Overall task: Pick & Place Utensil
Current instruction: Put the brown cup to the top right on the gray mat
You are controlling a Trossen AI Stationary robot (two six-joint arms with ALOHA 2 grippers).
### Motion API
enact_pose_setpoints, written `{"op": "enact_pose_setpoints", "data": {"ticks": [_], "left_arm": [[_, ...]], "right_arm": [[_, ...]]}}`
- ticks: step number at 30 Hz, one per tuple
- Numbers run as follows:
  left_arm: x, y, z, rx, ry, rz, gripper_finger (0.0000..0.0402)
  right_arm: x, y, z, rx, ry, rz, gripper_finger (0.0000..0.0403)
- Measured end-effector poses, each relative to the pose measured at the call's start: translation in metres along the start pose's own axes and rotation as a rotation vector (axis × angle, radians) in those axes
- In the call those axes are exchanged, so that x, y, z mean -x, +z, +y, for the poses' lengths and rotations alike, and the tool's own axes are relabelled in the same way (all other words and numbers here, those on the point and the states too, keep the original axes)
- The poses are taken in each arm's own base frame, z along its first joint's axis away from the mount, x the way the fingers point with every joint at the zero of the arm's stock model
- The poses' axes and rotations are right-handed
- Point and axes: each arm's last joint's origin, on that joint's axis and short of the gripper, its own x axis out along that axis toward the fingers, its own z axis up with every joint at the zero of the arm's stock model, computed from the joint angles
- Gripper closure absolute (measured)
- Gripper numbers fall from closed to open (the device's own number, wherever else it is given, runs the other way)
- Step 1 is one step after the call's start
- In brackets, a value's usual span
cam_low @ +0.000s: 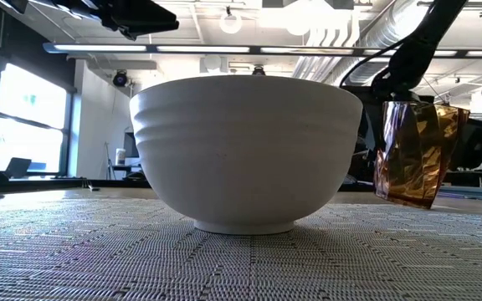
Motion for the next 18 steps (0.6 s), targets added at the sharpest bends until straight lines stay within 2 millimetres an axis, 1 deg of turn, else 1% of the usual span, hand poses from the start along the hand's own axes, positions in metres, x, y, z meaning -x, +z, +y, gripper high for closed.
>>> {"op": "enact_pose_setpoints", "data": {"ticks": [6,10,14,18], "left_arm": [[0.000,-0.001,0.001,-0.002,0.037,0.013,0.0270],[0.000,-0.002,0.001,-0.005,0.044,0.022,0.0270],[0.000,-0.002,0.001,-0.005,0.046,0.023,0.0270],[0.000,-0.002,0.001,-0.005,0.047,0.023,0.0270]], "right_arm": [[-0.001,-0.002,0.000,-0.025,0.003,0.044,0.0023],[-0.006,-0.006,0.001,-0.063,-0.016,0.082,0.0021],[-0.012,-0.009,-0.001,-0.088,-0.045,0.075,0.0021],[-0.017,-0.008,-0.002,-0.073,-0.041,0.072,0.0020]]}}
